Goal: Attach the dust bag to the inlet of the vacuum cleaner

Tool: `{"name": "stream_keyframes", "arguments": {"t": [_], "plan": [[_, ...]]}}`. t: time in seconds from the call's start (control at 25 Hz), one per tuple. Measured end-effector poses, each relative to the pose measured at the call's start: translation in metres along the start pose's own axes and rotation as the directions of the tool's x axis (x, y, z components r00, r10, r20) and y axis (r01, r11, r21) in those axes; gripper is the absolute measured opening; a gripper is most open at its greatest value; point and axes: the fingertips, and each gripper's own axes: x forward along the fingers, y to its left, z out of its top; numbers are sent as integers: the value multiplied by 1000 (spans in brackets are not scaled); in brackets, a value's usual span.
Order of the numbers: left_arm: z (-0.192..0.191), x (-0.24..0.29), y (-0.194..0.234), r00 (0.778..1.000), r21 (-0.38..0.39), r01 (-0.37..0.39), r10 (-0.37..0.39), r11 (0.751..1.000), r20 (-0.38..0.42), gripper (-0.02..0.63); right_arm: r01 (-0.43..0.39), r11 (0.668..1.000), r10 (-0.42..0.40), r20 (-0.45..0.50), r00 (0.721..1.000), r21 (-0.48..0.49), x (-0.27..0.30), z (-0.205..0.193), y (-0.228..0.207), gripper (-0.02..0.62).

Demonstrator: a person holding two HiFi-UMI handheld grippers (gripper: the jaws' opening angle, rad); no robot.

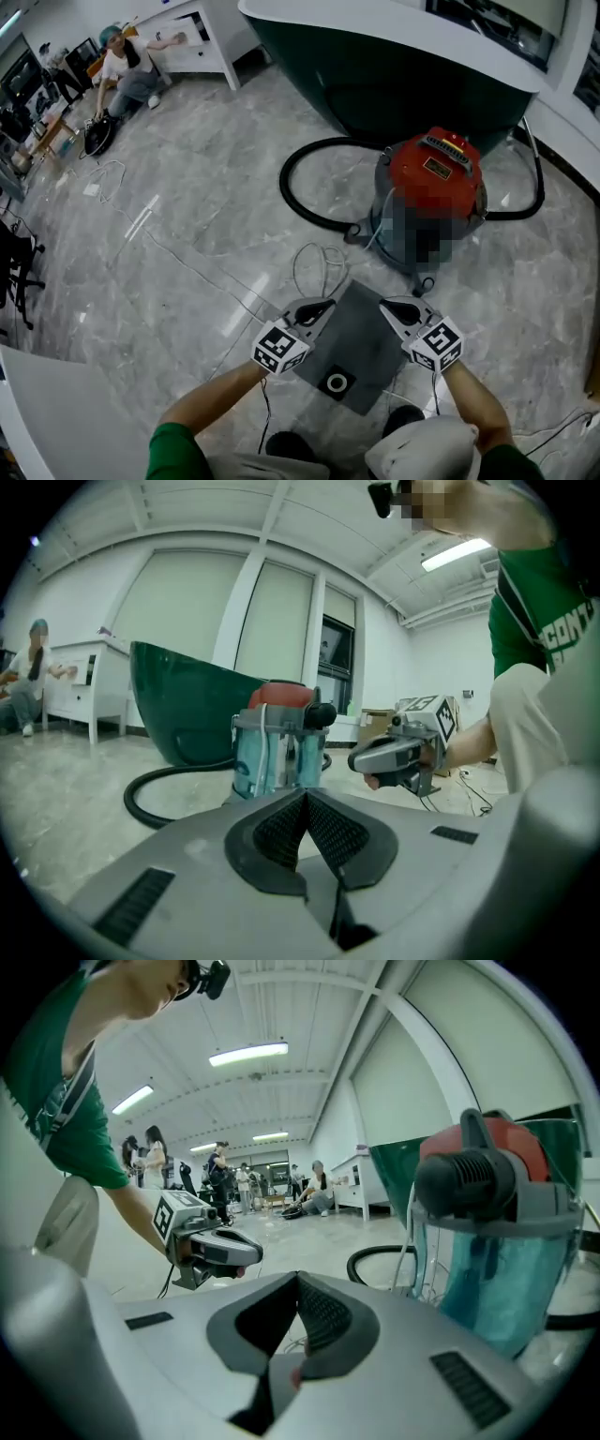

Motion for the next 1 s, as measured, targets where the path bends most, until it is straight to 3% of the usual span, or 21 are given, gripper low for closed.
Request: {"name": "stream_keyframes", "arguments": {"t": [0.4, 0.72, 1.0], "plan": [[-77, -1, -10, 998, -70, -25, 20, 997, -63, 3, 9, 999, -8, -31, 999, 39, -4, -72, 28, 8], [-85, -10, -21, 993, -19, 50, -51, 999, -106, 3, 34, 999, -33, -62, 998, 14, -9, -101, 43, 9], [-134, -24, -48, 974, 21, 105, -98, 994, -205, 3, -24, 999, 27, -153, 988, 23, -13, -151, 95, 8]]}}
